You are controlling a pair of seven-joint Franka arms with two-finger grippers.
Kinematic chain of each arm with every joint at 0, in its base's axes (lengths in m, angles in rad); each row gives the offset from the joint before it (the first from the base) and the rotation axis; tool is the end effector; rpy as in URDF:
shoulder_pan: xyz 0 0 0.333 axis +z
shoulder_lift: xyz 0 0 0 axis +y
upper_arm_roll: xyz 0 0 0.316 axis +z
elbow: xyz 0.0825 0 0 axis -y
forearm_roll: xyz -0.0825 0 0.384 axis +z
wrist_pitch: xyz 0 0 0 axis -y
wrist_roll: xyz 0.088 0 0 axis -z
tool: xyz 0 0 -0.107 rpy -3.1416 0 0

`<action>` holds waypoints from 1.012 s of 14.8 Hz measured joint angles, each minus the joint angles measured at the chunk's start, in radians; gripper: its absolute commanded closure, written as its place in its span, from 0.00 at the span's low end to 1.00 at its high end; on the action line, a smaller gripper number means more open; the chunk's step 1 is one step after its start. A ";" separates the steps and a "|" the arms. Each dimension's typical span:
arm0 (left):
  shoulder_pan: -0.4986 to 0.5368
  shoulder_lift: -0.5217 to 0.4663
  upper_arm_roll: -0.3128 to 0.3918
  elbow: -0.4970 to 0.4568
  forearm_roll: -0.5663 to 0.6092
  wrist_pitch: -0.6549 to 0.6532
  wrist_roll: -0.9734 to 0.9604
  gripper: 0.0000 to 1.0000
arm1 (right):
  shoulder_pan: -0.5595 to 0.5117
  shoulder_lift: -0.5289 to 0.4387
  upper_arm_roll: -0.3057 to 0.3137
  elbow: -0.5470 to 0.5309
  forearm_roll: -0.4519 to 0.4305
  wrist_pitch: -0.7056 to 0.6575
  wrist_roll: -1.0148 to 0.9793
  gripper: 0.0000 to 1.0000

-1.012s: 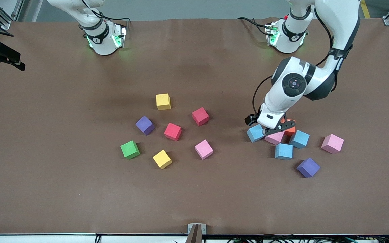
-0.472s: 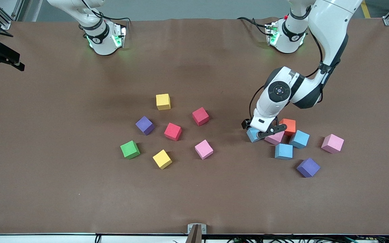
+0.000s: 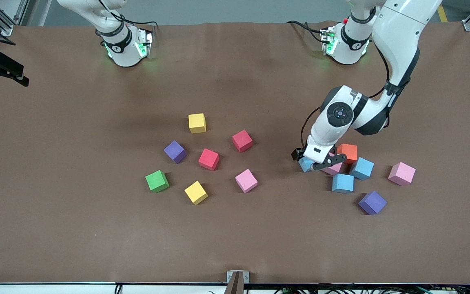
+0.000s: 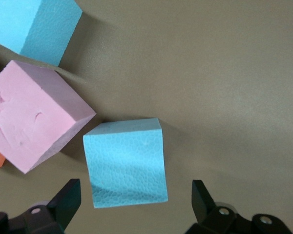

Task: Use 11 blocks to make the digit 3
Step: 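Close the left gripper on the light blue cube, then carry the light blue cube to the table middle and lower it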

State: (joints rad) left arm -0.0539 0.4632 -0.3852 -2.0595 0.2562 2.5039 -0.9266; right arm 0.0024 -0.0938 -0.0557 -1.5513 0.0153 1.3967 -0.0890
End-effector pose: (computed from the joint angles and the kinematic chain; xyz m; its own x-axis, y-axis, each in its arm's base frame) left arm 0.5390 -0.2511 0.2246 0.9487 0.3161 0.0084 0.3158 -0.9484 0.0304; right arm 0.5054 -0.0267 0.6685 0.9975 0.0390 -0.0588 0.0375 -0.9990 -0.0257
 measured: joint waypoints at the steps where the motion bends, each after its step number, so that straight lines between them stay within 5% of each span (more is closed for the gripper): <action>1: 0.001 0.007 0.001 0.005 0.000 0.002 0.000 0.00 | 0.000 0.000 0.000 0.000 0.000 0.000 0.000 0.00; 6: 0.001 0.044 0.005 0.023 0.036 0.010 -0.008 0.04 | -0.005 0.000 -0.006 -0.013 -0.001 -0.006 0.000 0.00; 9: 0.002 0.063 0.012 0.038 0.050 0.012 -0.016 0.49 | -0.010 0.000 -0.007 -0.015 -0.001 -0.008 0.000 0.00; 10: 0.002 0.066 0.013 0.041 0.052 0.012 -0.016 0.57 | -0.011 0.000 -0.007 -0.015 -0.001 -0.008 0.000 0.00; 15: -0.003 0.061 0.007 0.056 0.055 0.012 -0.016 0.59 | -0.011 0.000 -0.023 -0.009 -0.001 -0.020 0.000 0.00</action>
State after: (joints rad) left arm -0.0566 0.5244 -0.3785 -2.0037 0.3116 2.5155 -0.9426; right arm -0.0090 -0.0939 -0.0785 -1.5602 0.0141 1.3768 -0.0889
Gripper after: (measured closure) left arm 0.410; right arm 0.000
